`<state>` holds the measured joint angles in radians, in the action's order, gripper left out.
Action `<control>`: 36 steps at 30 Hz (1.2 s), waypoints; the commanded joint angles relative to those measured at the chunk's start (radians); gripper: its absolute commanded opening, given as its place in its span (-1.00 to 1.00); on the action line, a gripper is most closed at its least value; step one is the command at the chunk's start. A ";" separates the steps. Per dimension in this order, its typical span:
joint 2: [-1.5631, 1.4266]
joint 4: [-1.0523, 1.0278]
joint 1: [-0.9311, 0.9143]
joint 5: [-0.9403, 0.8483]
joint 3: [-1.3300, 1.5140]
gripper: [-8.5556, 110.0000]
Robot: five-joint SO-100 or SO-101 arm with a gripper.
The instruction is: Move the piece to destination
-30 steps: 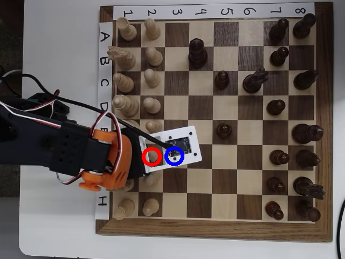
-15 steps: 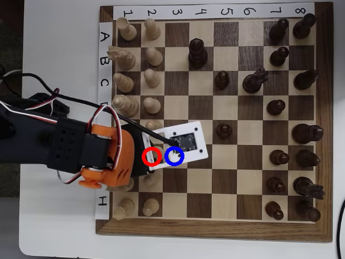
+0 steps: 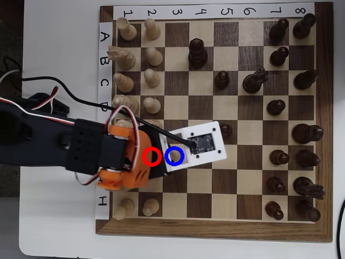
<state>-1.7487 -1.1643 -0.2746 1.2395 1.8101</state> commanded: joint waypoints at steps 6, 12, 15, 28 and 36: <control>0.049 0.038 0.006 0.008 -0.054 -0.86; 0.072 0.061 0.006 0.008 -0.032 -0.85; 0.078 0.077 0.002 0.008 -0.021 -0.85; 0.078 0.063 -0.023 0.002 0.009 -0.84; 0.081 0.035 -0.025 -0.003 0.009 -0.81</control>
<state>-1.6613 -1.1198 -0.2976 1.2395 1.8239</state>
